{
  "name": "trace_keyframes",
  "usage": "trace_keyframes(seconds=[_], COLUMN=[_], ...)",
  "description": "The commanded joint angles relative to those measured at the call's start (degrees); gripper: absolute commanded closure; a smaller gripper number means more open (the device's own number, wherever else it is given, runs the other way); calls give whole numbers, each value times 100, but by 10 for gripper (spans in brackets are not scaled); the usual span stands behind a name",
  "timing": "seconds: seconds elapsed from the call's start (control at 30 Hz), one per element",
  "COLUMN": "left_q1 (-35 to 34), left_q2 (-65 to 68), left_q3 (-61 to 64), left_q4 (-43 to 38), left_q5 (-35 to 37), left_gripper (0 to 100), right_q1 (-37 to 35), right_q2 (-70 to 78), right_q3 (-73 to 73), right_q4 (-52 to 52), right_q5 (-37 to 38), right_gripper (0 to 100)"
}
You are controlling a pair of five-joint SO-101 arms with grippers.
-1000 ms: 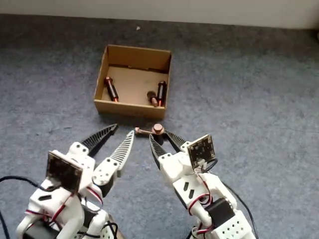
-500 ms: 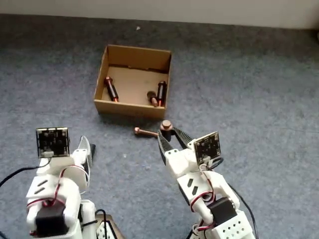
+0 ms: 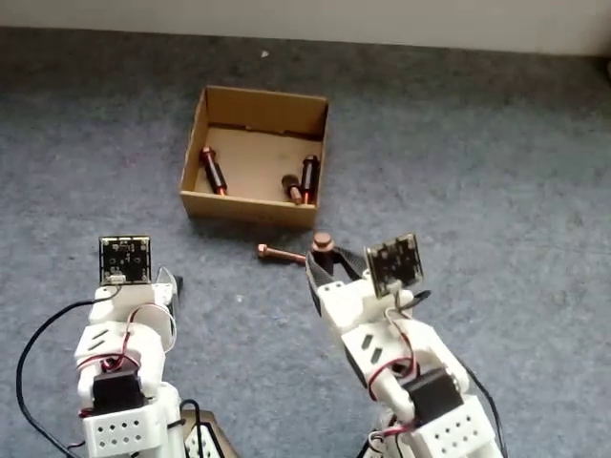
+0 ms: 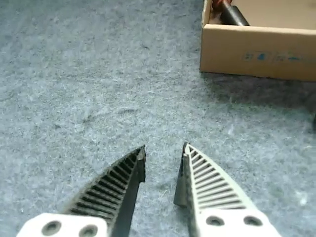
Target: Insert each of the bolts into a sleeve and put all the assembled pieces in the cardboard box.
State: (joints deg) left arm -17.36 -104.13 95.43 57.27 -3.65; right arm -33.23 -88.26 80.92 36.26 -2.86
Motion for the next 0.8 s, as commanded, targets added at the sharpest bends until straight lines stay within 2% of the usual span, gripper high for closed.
trace_keyframes(seconds=[0.0, 0.23, 0.53, 0.67, 0.77], left_q1=[365, 505, 505, 505, 462], left_q2=[-13, -13, -13, -13, -13], left_q3=[119, 171, 171, 171, 154], left_q4=[-123, -123, -114, -123, -123], left_q5=[-545, -791, -800, -809, -809], left_gripper=[852, 852, 849, 849, 848], right_q1=[-31, 119, 646, 699, 699], right_q2=[2246, 5648, 9033, 9666, 9560], right_q3=[-1253, -2774, -4224, -4312, -4330], right_q4=[-1358, -3978, -6255, -6316, -5692], right_q5=[44, 53, 44, 44, 18], right_gripper=[993, 993, 993, 986, 913])
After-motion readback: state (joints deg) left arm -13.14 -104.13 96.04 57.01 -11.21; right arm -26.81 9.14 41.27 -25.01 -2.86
